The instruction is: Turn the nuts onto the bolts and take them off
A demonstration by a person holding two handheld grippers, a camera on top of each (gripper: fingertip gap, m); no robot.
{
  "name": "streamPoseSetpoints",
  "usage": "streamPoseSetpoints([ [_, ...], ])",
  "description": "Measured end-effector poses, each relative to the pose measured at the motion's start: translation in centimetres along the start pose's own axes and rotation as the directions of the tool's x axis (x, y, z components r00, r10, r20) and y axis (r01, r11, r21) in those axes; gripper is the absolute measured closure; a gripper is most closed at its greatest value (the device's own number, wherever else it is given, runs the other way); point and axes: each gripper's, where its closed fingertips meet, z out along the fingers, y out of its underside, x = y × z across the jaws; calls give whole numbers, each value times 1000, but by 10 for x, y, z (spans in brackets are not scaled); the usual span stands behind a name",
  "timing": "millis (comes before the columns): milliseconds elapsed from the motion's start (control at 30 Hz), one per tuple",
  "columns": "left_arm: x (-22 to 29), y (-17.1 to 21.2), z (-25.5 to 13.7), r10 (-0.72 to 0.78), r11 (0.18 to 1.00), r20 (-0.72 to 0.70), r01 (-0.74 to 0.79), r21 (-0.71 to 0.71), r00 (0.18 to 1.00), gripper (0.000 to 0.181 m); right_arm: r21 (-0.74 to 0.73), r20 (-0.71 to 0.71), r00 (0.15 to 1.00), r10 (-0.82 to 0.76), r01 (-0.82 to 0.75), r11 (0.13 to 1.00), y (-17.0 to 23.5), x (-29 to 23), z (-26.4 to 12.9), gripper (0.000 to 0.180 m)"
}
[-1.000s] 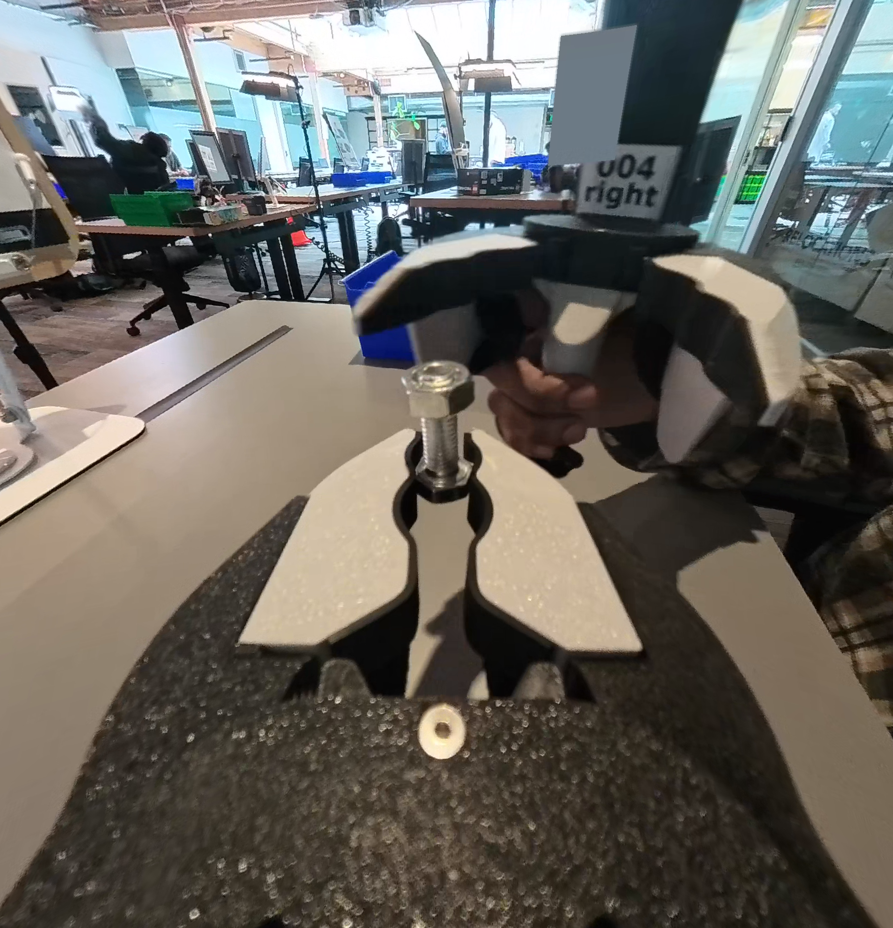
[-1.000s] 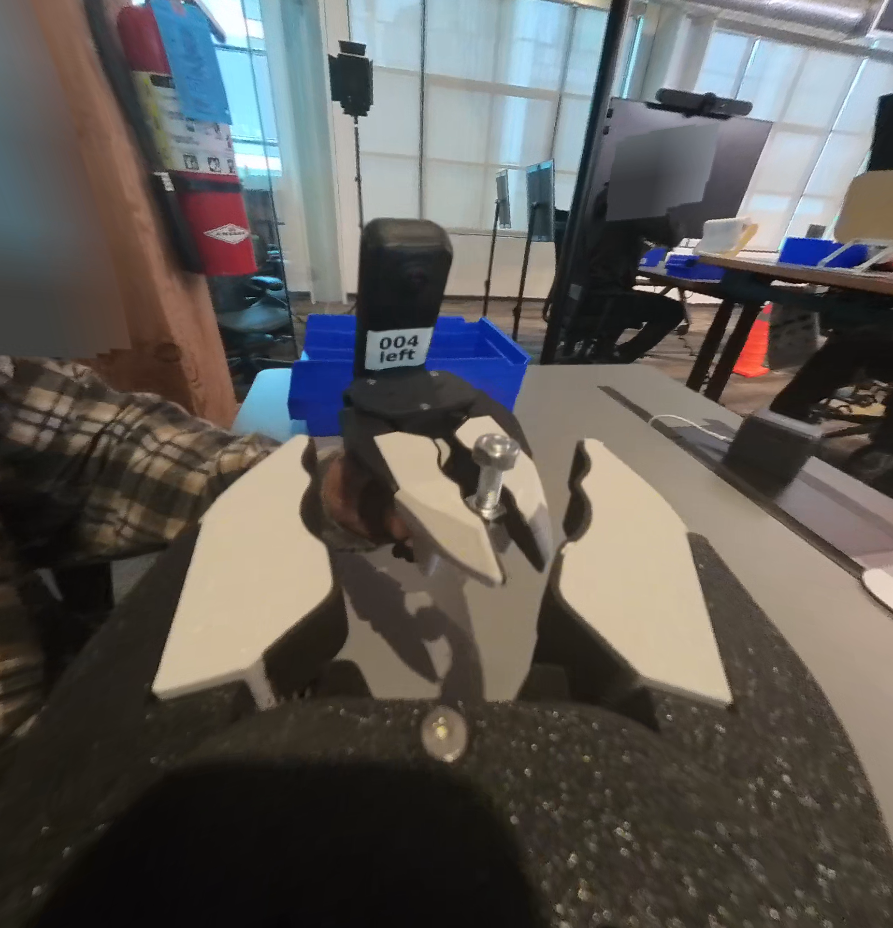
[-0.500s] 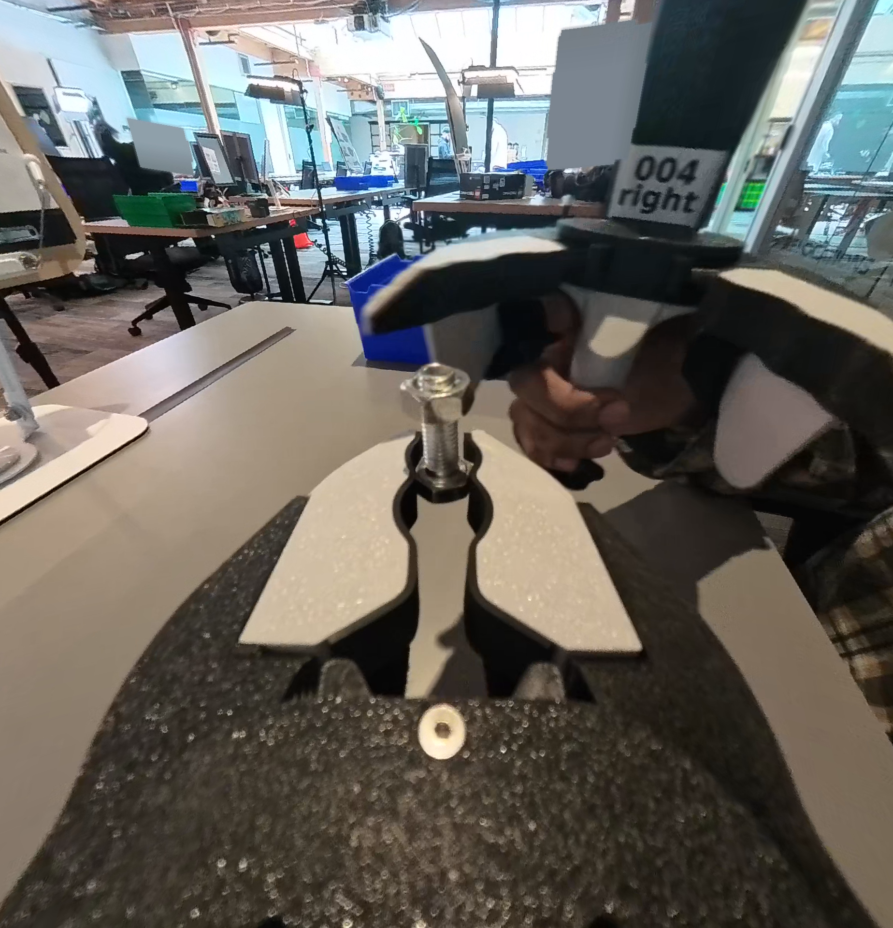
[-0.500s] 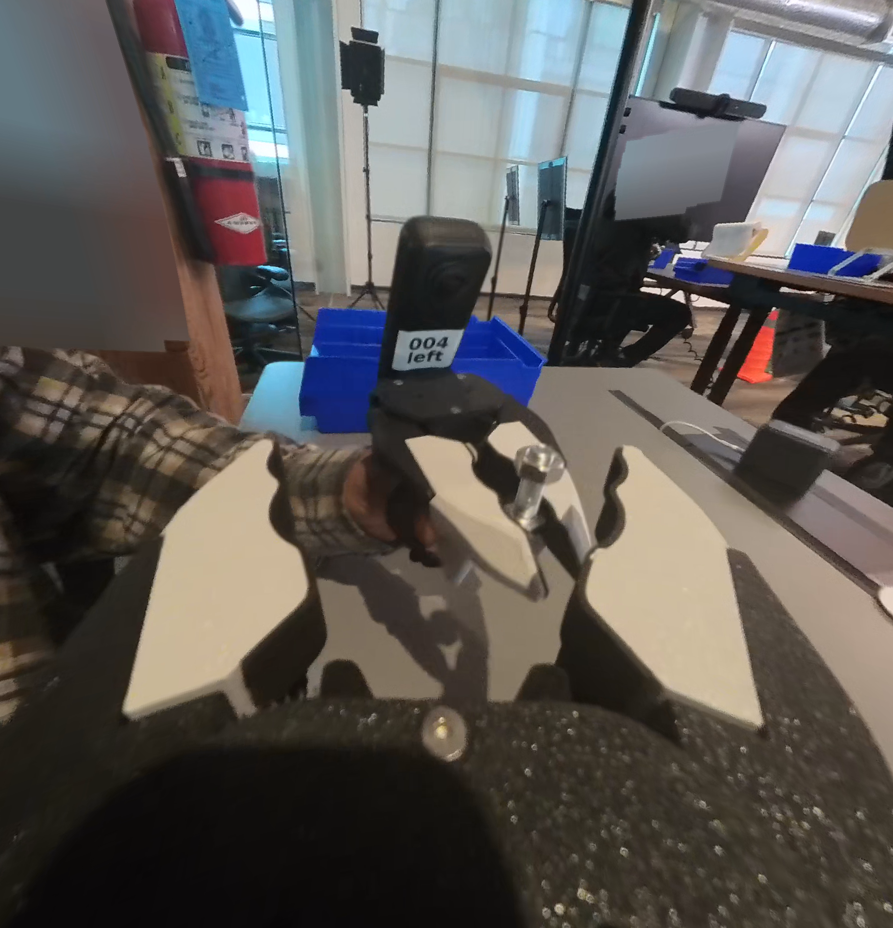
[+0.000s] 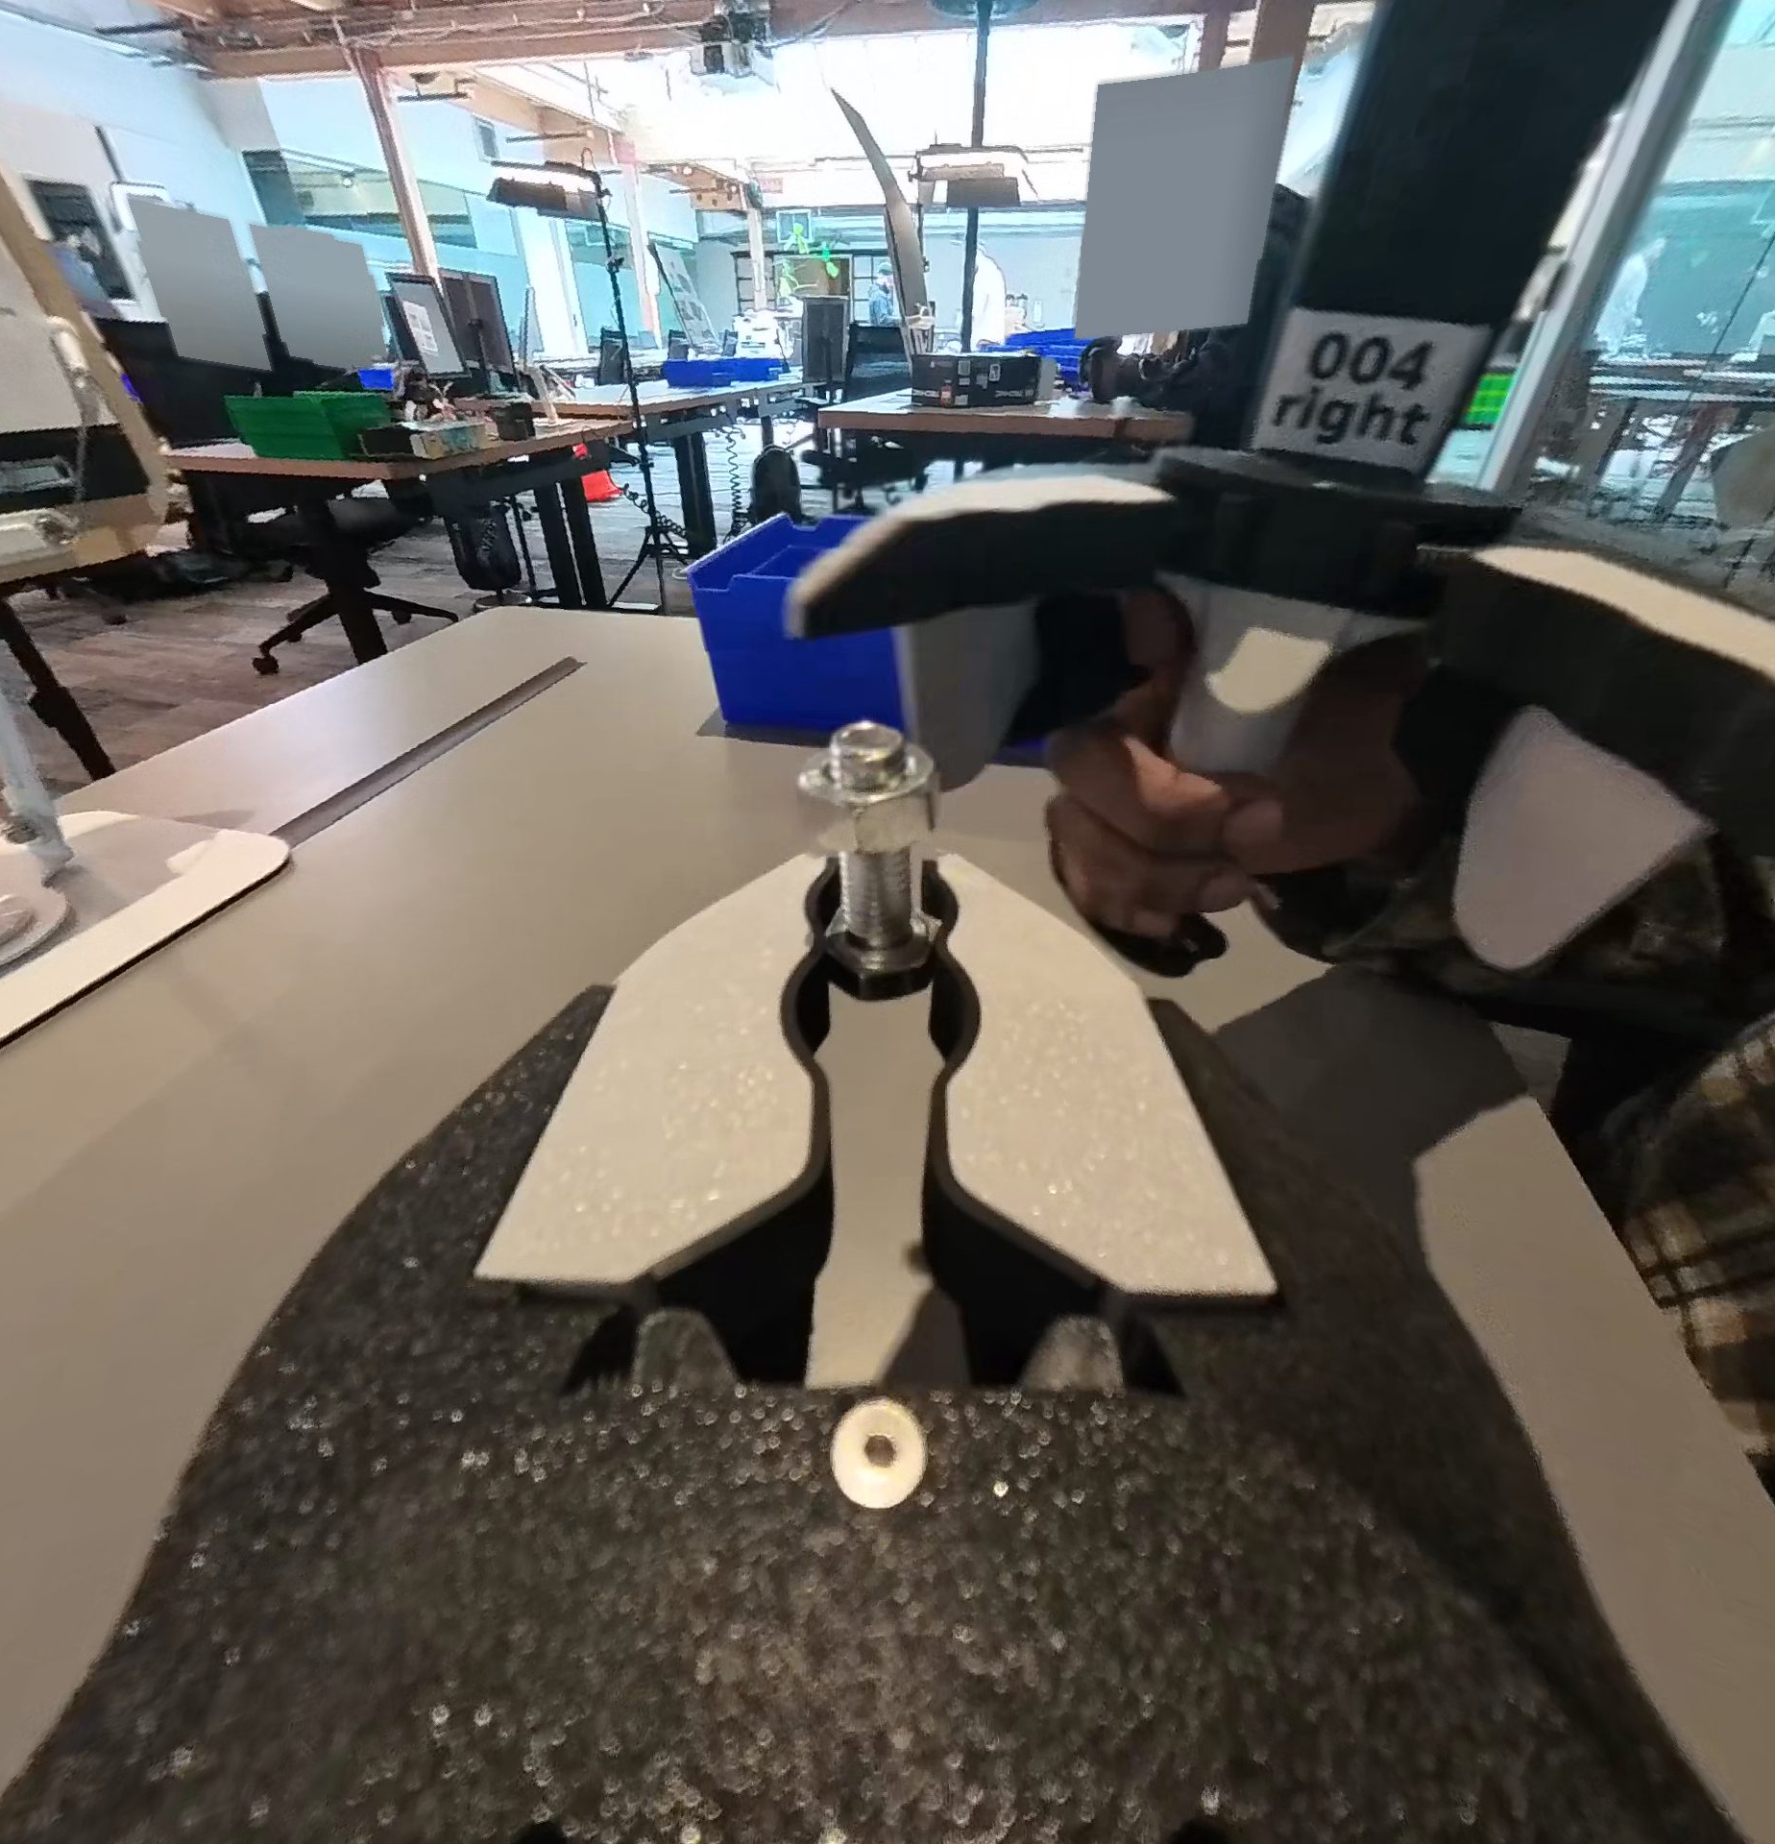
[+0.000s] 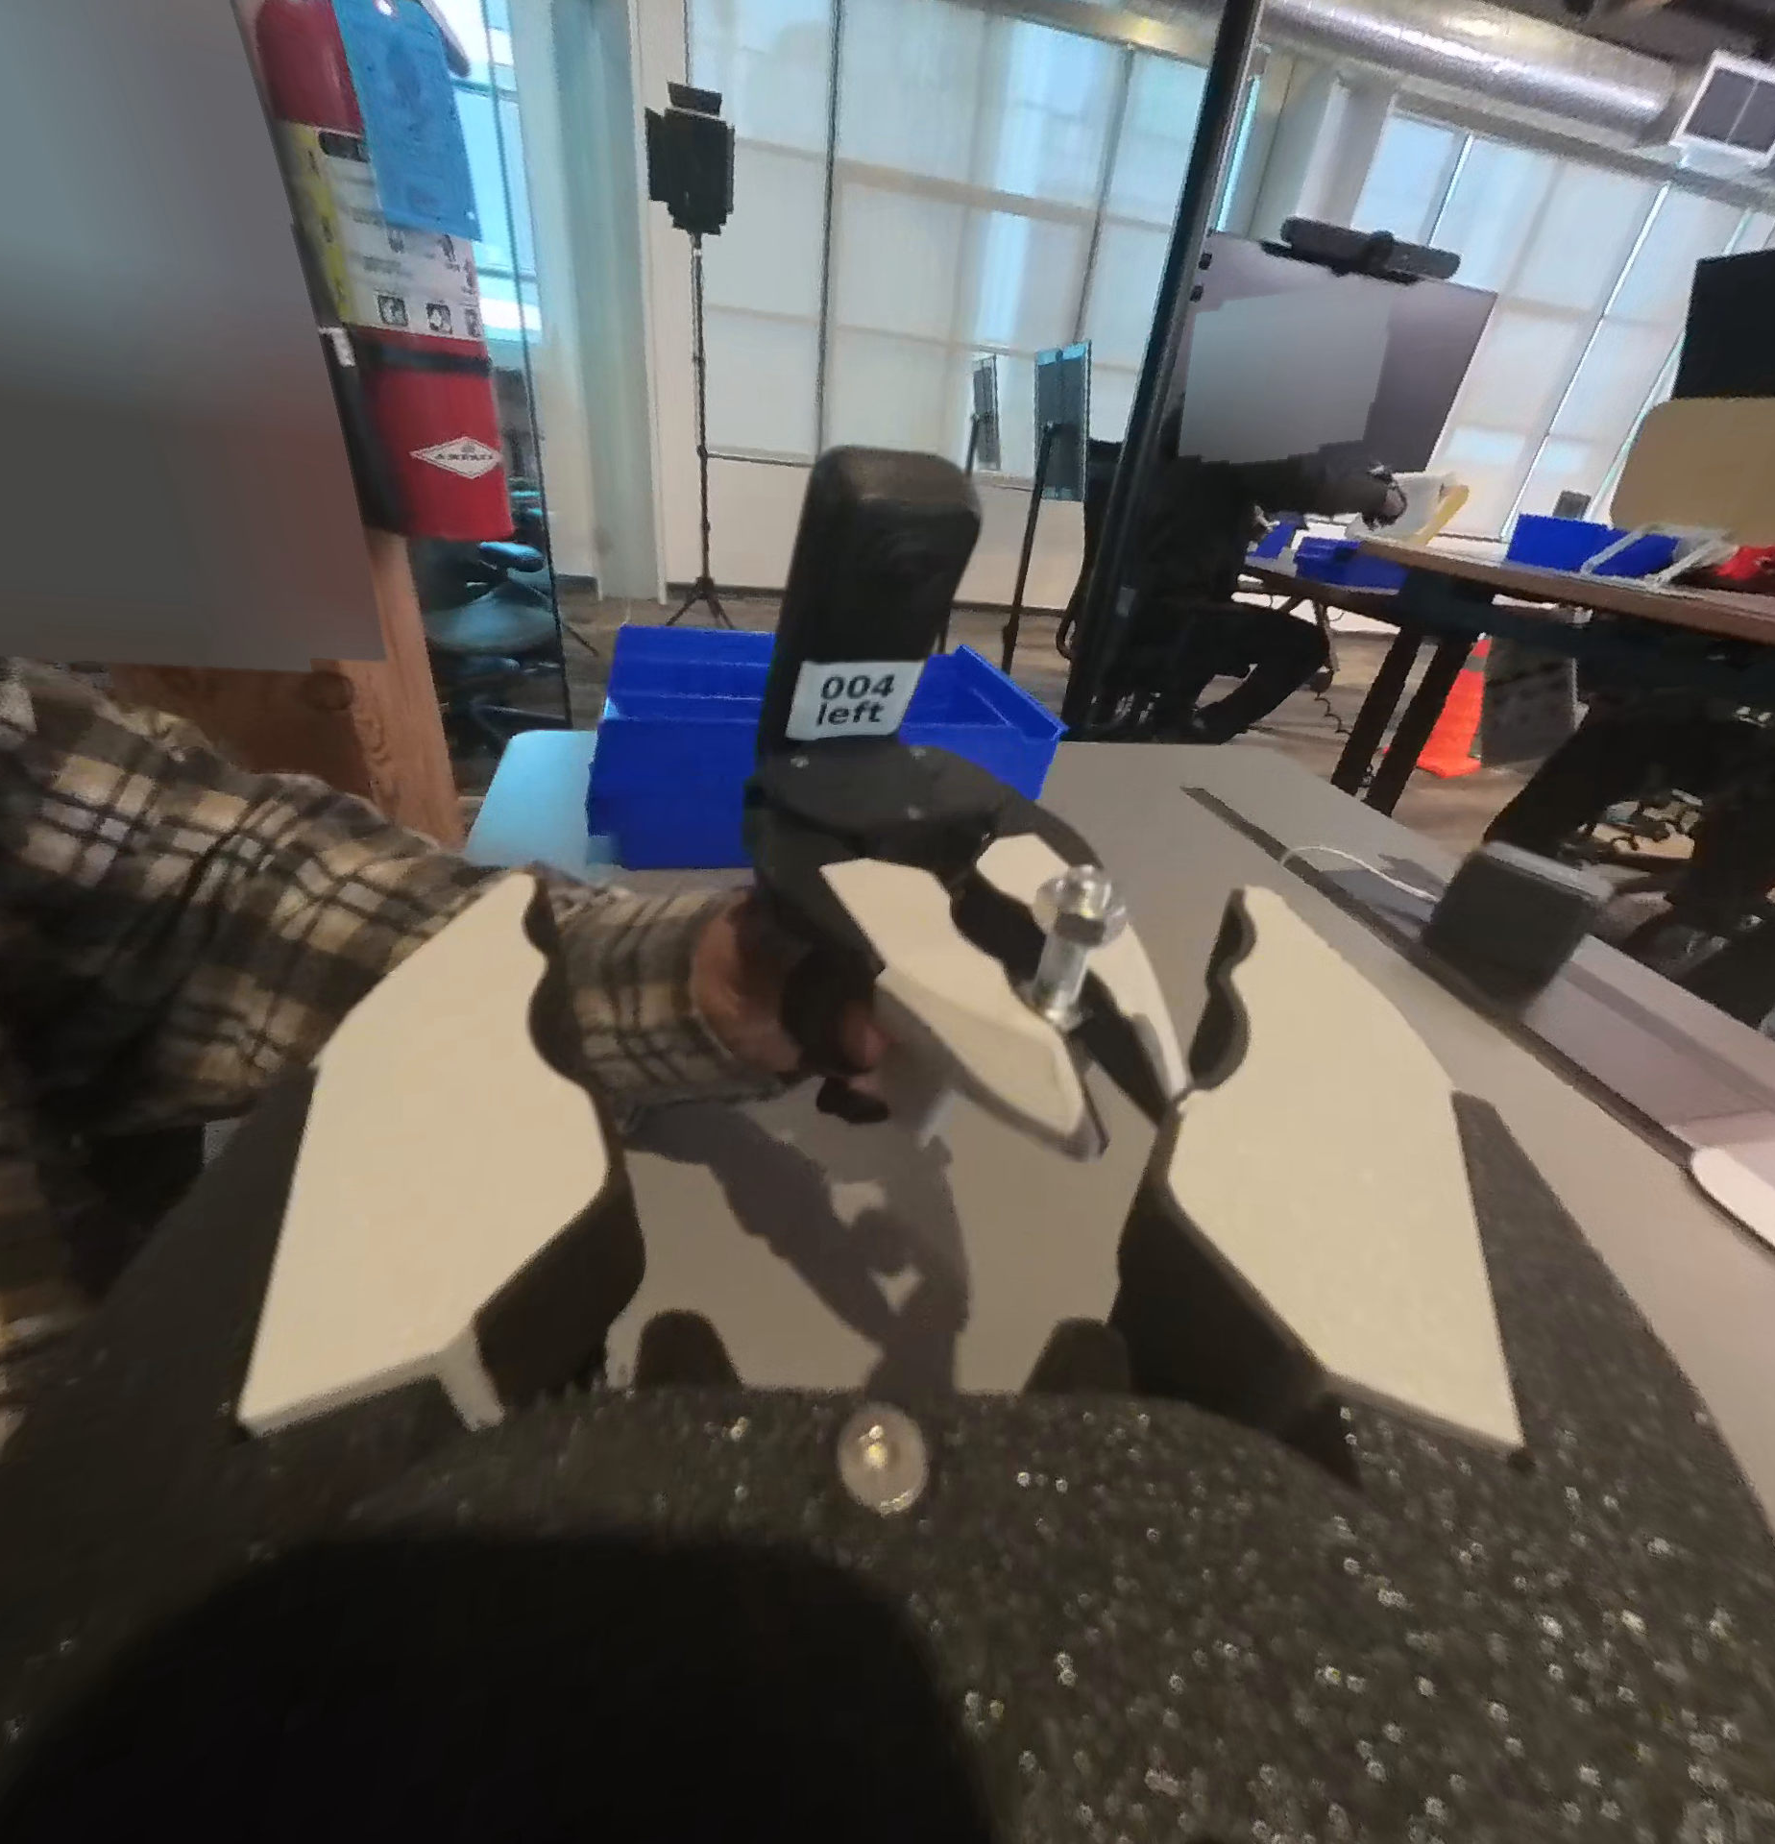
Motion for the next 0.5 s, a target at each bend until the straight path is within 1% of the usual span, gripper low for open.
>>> streamPoseSetpoints([
  [67,3,-1,1,7,1000,-12,-7,4,1000,166,-1,34,999,14,-14,1000,2,3,15,58],
  [133,4,-1,2,6,1000,-17,-6,4,1000,166,-36,71,997,36,-33,999,11,-1,24,56],
  [167,3,-1,2,7,1000,-13,-7,2,1000,166,-57,75,997,28,-24,998,15,-6,23,57],
  [233,0,-1,0,2,1000,-2,-2,3,1000,166,-53,75,997,22,-18,998,15,-20,11,56],
  [267,-1,-1,-2,-3,1000,2,3,5,1000,166,-42,78,997,3,0,999,13,-28,2,67],
  [333,-4,-1,-2,-10,1000,6,10,5,1000,166,-30,38,999,-6,7,1000,10,-29,-10,66],
  [400,-2,0,-1,-7,1000,2,7,0,1000,166,-23,33,999,-2,3,1000,6,-24,-10,65],
  [500,1,0,0,1,1000,-4,-1,-2,1000,166,-23,38,999,12,-11,1000,-1,-10,4,59],
])
